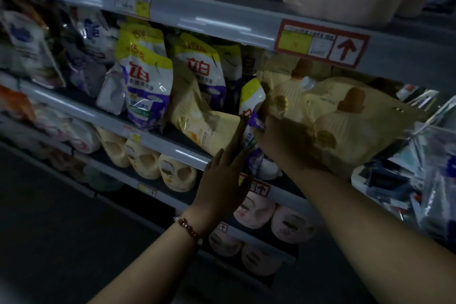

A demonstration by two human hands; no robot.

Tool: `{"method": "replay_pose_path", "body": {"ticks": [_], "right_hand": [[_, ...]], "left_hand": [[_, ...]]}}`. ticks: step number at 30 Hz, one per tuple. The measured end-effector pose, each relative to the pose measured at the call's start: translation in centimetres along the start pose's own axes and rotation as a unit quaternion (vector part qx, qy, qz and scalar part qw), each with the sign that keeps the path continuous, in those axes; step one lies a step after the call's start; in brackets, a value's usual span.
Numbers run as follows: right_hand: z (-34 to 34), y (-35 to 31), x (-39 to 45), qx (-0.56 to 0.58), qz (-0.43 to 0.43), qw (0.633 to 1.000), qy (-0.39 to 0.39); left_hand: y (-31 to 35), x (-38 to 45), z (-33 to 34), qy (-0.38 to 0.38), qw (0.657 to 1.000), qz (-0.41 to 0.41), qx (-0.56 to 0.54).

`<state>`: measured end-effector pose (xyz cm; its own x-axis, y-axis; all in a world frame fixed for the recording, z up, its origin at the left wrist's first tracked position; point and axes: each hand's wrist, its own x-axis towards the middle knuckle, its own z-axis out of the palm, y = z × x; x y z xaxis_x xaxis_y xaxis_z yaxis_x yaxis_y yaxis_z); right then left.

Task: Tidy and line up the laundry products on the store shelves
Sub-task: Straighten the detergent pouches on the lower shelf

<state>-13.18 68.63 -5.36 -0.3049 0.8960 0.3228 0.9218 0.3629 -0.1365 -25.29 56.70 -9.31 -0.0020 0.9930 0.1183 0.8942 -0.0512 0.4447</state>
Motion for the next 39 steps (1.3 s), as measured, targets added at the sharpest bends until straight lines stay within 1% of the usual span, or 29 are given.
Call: {"method": "replay_pose_path", "body": {"ticks": [3,6,7,8,9,10,11,12,13,14,15,16,17,18,19,21,23,26,29,31,33,35,37,38,39], "right_hand": [[1.2,0.8,1.1,-0.007,0.000,0.999,-0.044],[1.0,1.9,1.6,0.018,-0.011,0.998,-0.060],[0.7,2.2,1.6,0.029,-0.018,0.997,-0.063],[0.4,2.4,1.5,0.043,-0.021,0.997,-0.061],[0.2,2.6,1.6,0.055,-0.017,0.997,-0.058],[-0.1,2.8,1.5,0.066,-0.013,0.996,-0.052],[-0.4,2.9,1.5,0.078,-0.012,0.996,-0.046],[-0.6,3.0,1.4,0.092,-0.014,0.995,-0.036],[-0.9,3.2,1.3,0.103,-0.019,0.994,-0.027],[-1.2,3.3,1.1,0.120,-0.023,0.992,-0.019],[-1.6,3.4,0.9,0.148,-0.026,0.989,-0.014],[-2.1,3.4,0.6,0.175,-0.027,0.984,-0.013],[-2.5,3.4,0.2,0.188,-0.028,0.982,-0.016],[-3.0,3.4,-0.2,0.189,-0.031,0.981,-0.017],[-3.3,3.4,-0.7,0.188,-0.034,0.981,-0.019],[-3.5,3.6,-1.5,0.213,-0.040,0.976,-0.021],[-3.5,3.7,-2.2,0.263,-0.038,0.964,-0.022],[-4.0,3.6,-3.0,0.332,-0.027,0.943,-0.017],[-4.2,4.0,-3.6,0.383,-0.038,0.923,-0.003],[-4.3,4.5,-4.1,0.422,-0.037,0.906,0.006],[-4.4,5.0,-4.7,0.429,-0.037,0.902,0.027],[-4.1,5.5,-5.4,0.424,-0.044,0.903,0.045],[-2.9,6.2,-5.8,0.381,-0.047,0.921,0.068],[-2.0,6.6,-6.0,0.351,-0.040,0.932,0.083],[-0.8,7.1,-6.2,0.323,-0.026,0.942,0.090]], "left_hand": [[0.7,-0.2,-0.2,0.012,1.000,-0.009,-0.003],[1.1,-0.3,-0.3,0.028,0.998,-0.027,-0.055],[1.1,-0.2,-0.3,0.027,0.995,-0.041,-0.088],[1.4,-0.1,-0.3,0.015,0.988,-0.060,-0.143],[1.8,0.0,-0.5,-0.007,0.970,-0.087,-0.225],[2.4,0.3,-0.6,-0.029,0.939,-0.124,-0.319],[2.9,0.7,-0.5,-0.049,0.892,-0.179,-0.412],[3.3,1.1,-0.4,-0.068,0.825,-0.243,-0.506],[3.6,1.7,-0.3,-0.092,0.744,-0.296,-0.592],[3.7,2.2,-0.1,-0.111,0.666,-0.330,-0.660],[3.7,2.7,0.2,-0.127,0.616,-0.341,-0.698],[3.8,3.2,0.2,-0.138,0.589,-0.342,-0.719],[4.1,3.4,0.1,-0.146,0.570,-0.345,-0.731],[4.4,3.5,-0.1,-0.153,0.560,-0.349,-0.736],[4.8,3.6,-0.3,-0.161,0.559,-0.350,-0.735],[5.4,3.7,-0.2,-0.183,0.569,-0.347,-0.723],[5.7,3.7,0.5,-0.199,0.581,-0.345,-0.710],[5.5,3.7,1.5,-0.201,0.594,-0.327,-0.707],[5.7,4.1,1.9,-0.182,0.628,-0.256,-0.712],[5.6,4.7,2.5,-0.141,0.648,-0.172,-0.728],[5.2,5.4,3.3,-0.090,0.666,-0.098,-0.734],[5.1,6.0,4.0,-0.016,0.704,-0.073,-0.706],[4.8,6.6,4.7,0.062,0.751,-0.062,-0.655],[4.5,7.0,5.1,0.095,0.781,-0.056,-0.615],[4.0,7.4,5.5,0.122,0.819,-0.062,-0.558]]}}
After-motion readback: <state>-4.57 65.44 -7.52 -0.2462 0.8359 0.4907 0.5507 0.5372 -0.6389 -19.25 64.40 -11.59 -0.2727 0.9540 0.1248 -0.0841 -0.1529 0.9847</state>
